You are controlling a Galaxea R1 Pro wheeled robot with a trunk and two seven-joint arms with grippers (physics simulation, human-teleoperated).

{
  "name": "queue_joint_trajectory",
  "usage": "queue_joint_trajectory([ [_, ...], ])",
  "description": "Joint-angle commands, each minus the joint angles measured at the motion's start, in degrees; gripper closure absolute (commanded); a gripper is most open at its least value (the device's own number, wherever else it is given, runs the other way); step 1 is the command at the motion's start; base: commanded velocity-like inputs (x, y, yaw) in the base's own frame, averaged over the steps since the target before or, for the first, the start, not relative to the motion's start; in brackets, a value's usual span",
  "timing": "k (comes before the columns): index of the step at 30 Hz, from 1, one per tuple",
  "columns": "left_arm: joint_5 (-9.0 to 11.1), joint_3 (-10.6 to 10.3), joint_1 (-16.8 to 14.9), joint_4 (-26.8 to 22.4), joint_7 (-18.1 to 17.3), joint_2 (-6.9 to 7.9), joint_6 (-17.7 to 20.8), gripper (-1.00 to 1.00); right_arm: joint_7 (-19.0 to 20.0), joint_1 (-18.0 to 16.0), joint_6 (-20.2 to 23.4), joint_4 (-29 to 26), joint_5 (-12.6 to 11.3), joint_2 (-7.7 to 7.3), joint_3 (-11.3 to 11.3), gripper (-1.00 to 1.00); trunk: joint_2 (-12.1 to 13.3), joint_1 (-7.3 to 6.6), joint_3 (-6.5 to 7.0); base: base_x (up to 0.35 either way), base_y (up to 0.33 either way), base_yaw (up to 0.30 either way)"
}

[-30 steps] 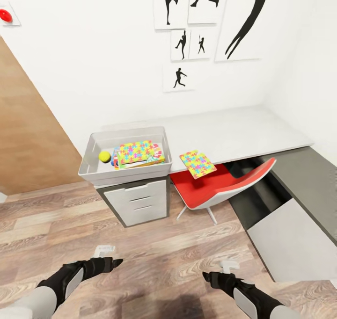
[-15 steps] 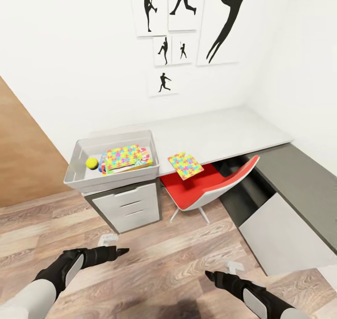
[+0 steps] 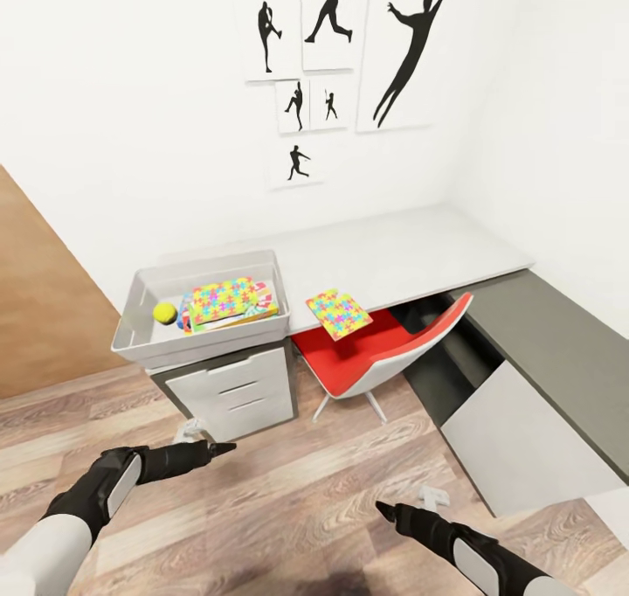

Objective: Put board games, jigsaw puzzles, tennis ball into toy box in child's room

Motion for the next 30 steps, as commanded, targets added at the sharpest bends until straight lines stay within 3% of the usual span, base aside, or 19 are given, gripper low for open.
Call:
queue_joint_trajectory([
  [1,0.22,0.45,-0.02,-0.04,-0.69,0.09,0.51,-1.00,0.11,-0.04,0.15,-0.04,-0.60,-0.01,0.32,-1.00,-0.09,0.03,0.01,0.000,0.000,-0.007],
  [17,0.40,1.83,0.01,-0.47,-4.31,1.55,1.63,-1.00,-1.34,-0.03,-0.79,0.06,-0.64,0.37,0.43,-1.00,-0.09,0.03,1.53,0.000,0.000,-0.030],
  [30,0.48,2.13,0.01,-0.39,-13.43,1.44,5.91,-1.00,-1.02,1.29,-2.30,0.11,-0.90,-0.03,0.28,-1.00,-0.09,0.03,2.78,0.000,0.000,-0.073],
])
